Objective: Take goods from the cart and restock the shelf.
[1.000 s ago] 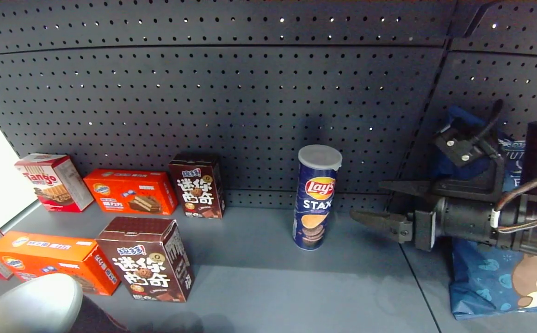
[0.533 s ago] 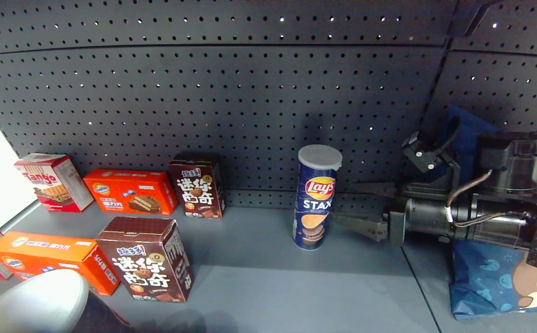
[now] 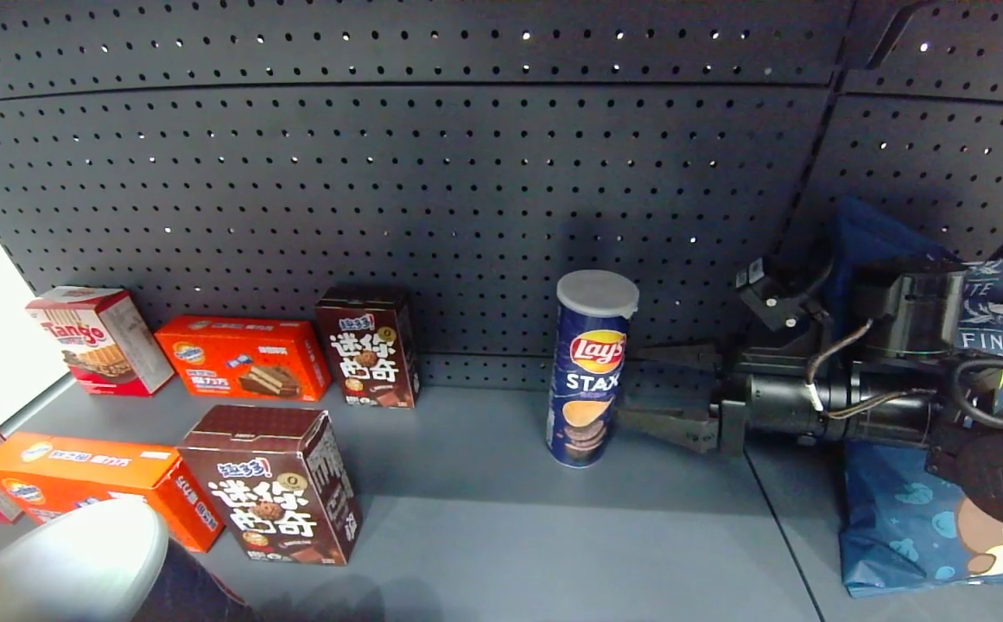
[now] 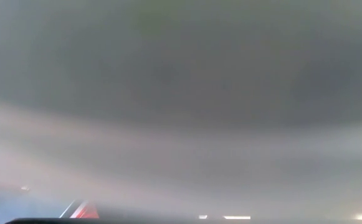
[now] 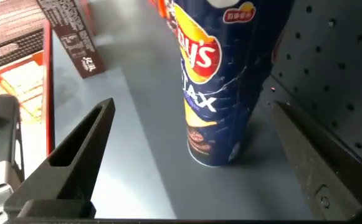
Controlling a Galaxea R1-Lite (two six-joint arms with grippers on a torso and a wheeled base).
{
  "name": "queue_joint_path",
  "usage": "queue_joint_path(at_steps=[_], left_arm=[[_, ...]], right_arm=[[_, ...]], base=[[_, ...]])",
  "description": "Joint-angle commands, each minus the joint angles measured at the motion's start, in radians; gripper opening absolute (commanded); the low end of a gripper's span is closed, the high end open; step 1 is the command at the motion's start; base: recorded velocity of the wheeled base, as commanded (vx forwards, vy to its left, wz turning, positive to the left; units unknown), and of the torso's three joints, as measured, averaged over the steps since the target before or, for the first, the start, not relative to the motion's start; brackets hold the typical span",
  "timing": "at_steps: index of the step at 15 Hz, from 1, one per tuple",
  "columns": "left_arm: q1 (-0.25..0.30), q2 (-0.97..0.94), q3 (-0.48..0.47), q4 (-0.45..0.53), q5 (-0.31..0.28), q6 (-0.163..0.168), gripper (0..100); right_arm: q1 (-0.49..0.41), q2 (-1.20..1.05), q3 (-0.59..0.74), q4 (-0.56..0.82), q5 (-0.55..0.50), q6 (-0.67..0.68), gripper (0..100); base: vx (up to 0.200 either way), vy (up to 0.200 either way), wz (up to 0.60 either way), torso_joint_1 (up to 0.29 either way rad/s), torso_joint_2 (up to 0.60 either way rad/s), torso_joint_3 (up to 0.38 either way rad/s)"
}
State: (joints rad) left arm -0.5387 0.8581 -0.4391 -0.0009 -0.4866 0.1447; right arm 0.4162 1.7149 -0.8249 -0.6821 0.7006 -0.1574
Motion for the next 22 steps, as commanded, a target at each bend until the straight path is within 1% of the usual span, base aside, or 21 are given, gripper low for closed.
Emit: queue_joint_path(at_steps=[1,3,5,13,16,22], left_arm=[[0.0,-0.001,0.0,-0.001,0.002,-0.008,0],[0.0,-0.001,0.0,-0.001,0.003,-0.02,0],[0.0,-0.001,0.0,-0.002,0.003,-0.04,0],[0.002,-0.005,0.011,-0.001,0.003,-0.043,0],[0.003,-0.005,0.017,-0.001,0.006,-0.043,0],[0.005,-0.01,0.019,-0.001,0.008,-0.045,0]], right_arm=[[0.003,0.043,-0.037,0.0,0.003,-0.001,100],[0.012,0.06,-0.066,0.0,-0.003,-0.001,100],[0.032,0.086,-0.089,0.001,-0.006,-0.001,100],[0.036,0.18,-0.138,-0.002,-0.006,-0.002,100],[0.039,0.229,-0.154,-0.036,-0.004,-0.002,100],[0.052,0.305,-0.194,-0.056,-0.004,-0.002,100]], base=[[0.0,0.0,0.0,0.0,0.0,0.0],[0.0,0.0,0.0,0.0,0.0,0.0],[0.0,0.0,0.0,0.0,0.0,0.0],[0.0,0.0,0.0,0.0,0.0,0.0],[0.0,0.0,0.0,0.0,0.0,0.0],[0.0,0.0,0.0,0.0,0.0,0.0]])
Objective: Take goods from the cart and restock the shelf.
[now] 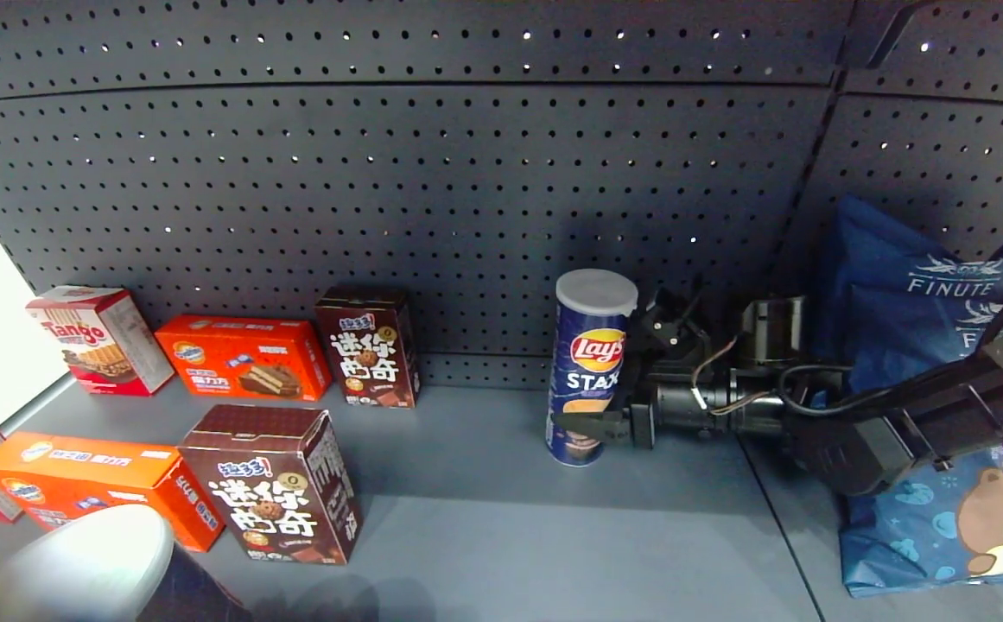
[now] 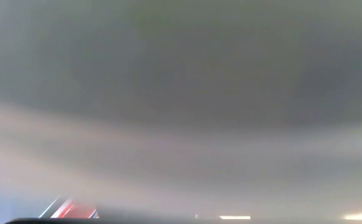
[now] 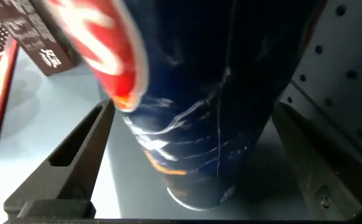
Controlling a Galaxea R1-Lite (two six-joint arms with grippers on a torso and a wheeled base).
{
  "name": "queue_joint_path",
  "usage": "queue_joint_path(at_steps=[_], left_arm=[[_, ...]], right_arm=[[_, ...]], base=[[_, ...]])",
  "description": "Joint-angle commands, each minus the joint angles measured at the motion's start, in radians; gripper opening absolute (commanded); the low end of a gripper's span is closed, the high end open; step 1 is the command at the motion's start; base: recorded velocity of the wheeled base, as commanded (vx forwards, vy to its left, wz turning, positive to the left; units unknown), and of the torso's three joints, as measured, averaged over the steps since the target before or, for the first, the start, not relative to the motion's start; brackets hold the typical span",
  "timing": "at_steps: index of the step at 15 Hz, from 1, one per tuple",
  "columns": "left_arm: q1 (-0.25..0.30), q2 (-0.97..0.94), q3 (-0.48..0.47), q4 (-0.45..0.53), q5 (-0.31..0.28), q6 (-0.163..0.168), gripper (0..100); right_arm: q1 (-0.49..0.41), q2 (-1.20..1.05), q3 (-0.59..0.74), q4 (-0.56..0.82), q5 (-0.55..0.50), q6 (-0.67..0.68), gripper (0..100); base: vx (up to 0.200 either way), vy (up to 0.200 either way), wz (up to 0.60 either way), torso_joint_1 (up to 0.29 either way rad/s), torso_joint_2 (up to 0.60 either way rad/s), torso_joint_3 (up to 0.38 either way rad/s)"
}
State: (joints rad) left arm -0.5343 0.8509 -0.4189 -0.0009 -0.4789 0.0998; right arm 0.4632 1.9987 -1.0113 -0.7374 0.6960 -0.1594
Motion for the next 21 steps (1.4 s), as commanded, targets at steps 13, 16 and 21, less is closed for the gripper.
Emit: queue_joint_path(at_steps=[13,16,21], left_arm=[[0.0,-0.019,0.023,-0.002,0.0,-0.017,0],[-0.001,-0.018,0.023,-0.005,-0.001,-0.015,0],[-0.001,-0.01,0.022,-0.005,0.0,-0.015,0]], right_arm=[[0.083,-0.083,0.105,-0.008,-0.076,0.001,0],[0.103,-0.21,0.229,0.024,-0.108,0.003,0],[0.144,-0.347,0.385,-0.014,-0.164,0.004,0]], base=[[0.0,0.0,0.0,0.0,0.0,0.0],[0.0,0.0,0.0,0.0,0.0,0.0],[0.0,0.0,0.0,0.0,0.0,0.0]])
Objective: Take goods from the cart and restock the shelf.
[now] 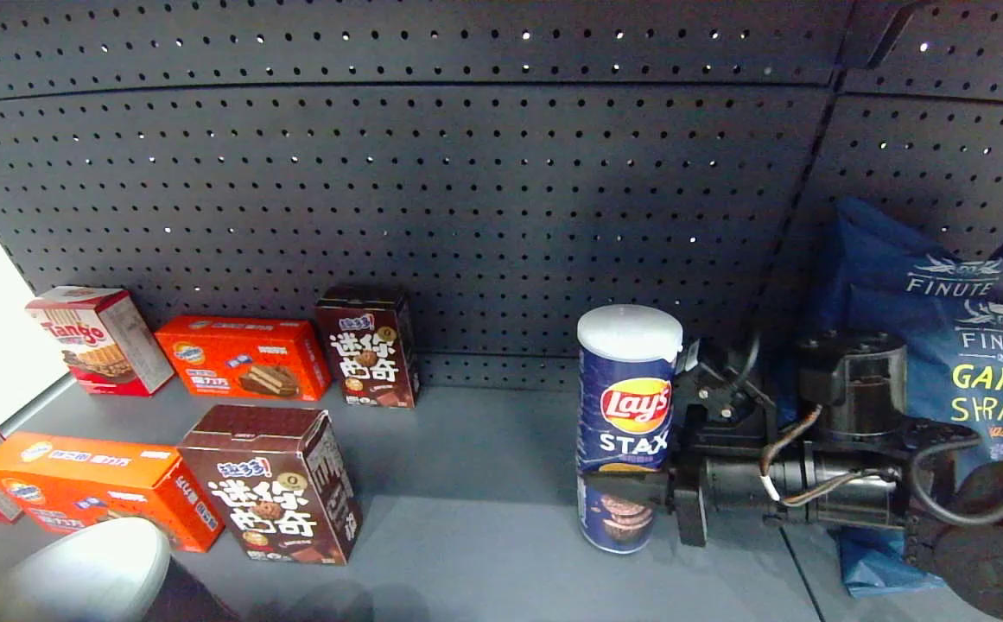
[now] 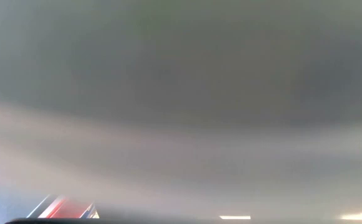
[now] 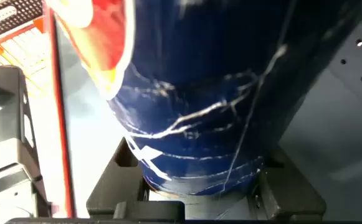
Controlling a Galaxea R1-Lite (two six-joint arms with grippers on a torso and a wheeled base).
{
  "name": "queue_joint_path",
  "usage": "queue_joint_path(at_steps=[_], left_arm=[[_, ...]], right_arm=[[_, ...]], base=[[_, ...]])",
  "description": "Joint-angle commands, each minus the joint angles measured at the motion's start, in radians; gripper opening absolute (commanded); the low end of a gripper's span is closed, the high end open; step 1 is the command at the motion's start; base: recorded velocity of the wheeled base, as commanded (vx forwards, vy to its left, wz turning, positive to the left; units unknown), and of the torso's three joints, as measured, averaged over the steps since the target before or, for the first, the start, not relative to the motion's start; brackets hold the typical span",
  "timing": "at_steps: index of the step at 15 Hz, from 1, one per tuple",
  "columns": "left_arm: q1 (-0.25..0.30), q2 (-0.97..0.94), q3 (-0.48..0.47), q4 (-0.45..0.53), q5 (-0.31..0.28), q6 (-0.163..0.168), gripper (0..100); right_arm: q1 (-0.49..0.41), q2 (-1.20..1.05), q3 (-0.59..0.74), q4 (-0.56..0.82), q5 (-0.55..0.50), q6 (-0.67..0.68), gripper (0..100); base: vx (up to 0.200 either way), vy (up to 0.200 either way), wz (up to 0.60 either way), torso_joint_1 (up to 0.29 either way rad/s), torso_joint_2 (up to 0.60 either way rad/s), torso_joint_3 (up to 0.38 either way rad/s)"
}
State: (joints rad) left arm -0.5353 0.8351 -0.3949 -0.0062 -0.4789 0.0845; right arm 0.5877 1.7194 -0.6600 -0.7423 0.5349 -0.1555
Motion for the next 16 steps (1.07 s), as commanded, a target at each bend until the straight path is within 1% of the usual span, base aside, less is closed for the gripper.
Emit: queue_joint_path(at_steps=[1,4,7,10,16], left_arm=[[0.0,0.009,-0.004,0.0,0.0,0.0,0],[0.001,0.027,-0.01,-0.001,0.0,0.0,0],[0.001,0.044,-0.015,-0.001,0.0,0.001,0],[-0.002,0.053,-0.016,-0.001,0.003,0.003,0],[-0.006,0.059,-0.024,0.0,0.011,0.003,0]], right_arm=[[0.027,-0.08,0.046,-0.017,-0.004,0.002,0],[0.034,-0.099,0.082,-0.038,-0.004,0.004,0],[0.026,-0.115,0.188,-0.124,-0.001,0.008,0],[0.026,-0.109,0.238,-0.195,-0.001,0.037,0],[0.049,-0.092,0.244,-0.207,0.002,0.044,0]], base=[[0.0,0.0,0.0,0.0,0.0,0.0],[0.0,0.0,0.0,0.0,0.0,0.0],[0.0,0.0,0.0,0.0,0.0,0.0],[0.0,0.0,0.0,0.0,0.0,0.0],[0.0,0.0,0.0,0.0,0.0,0.0]])
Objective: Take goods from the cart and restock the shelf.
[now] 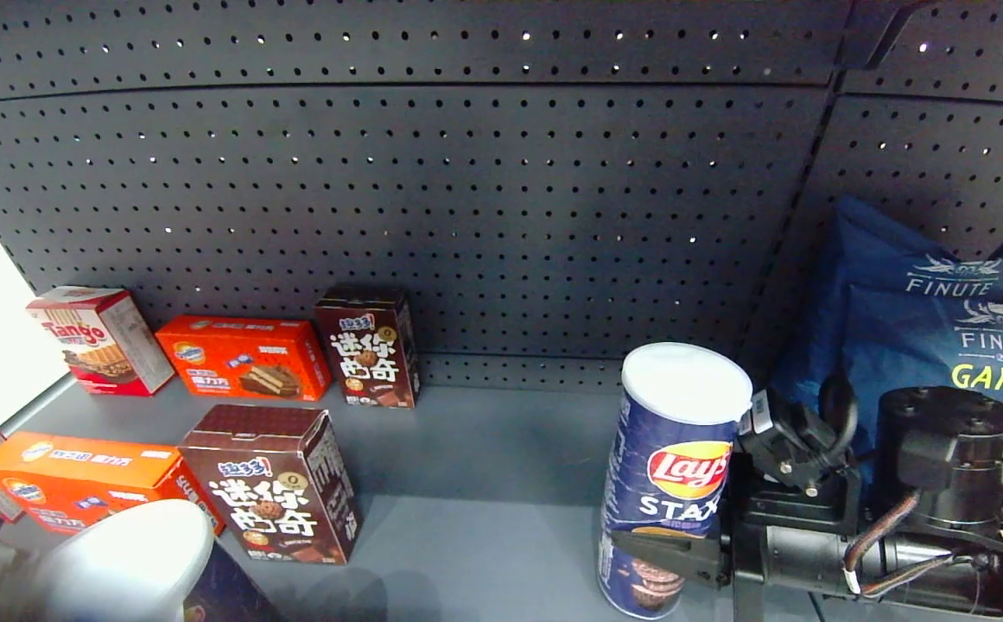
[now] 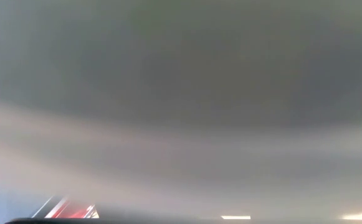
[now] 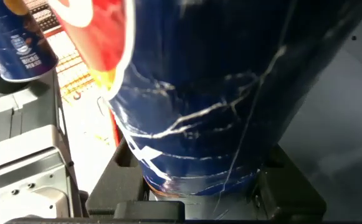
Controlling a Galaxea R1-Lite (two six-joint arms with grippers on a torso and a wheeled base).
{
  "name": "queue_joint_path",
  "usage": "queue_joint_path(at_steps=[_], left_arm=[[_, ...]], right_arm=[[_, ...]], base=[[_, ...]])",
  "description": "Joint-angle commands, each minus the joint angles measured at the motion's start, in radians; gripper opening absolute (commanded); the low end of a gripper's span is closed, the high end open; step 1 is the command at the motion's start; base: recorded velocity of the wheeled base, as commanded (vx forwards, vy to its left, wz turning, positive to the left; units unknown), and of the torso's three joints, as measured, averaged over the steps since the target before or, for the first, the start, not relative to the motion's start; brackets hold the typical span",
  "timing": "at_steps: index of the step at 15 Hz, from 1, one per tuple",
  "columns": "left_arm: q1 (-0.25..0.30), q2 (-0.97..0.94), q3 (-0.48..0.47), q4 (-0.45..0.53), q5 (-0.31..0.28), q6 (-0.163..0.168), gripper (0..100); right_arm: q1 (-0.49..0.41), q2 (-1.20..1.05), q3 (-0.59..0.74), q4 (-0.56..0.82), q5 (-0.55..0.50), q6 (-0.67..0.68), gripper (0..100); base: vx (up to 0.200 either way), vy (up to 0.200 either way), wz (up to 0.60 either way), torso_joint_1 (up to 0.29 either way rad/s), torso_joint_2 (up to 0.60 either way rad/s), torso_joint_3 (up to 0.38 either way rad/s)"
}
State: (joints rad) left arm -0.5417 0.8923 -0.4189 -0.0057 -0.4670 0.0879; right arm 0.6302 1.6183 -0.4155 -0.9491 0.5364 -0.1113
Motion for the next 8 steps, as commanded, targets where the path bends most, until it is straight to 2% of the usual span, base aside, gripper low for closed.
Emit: queue_joint_path(at_steps=[1,8], left_arm=[[0.0,0.002,0.002,0.0,-0.001,0.0,0],[0.0,0.008,0.008,0.0,-0.002,-0.002,0]], right_arm=[[0.006,0.022,-0.005,-0.007,0.001,-0.001,0],[0.02,0.054,-0.012,-0.013,0.002,-0.001,0]], base=[[0.0,0.0,0.0,0.0,0.0,0.0],[0.0,0.0,0.0,0.0,0.0,0.0]])
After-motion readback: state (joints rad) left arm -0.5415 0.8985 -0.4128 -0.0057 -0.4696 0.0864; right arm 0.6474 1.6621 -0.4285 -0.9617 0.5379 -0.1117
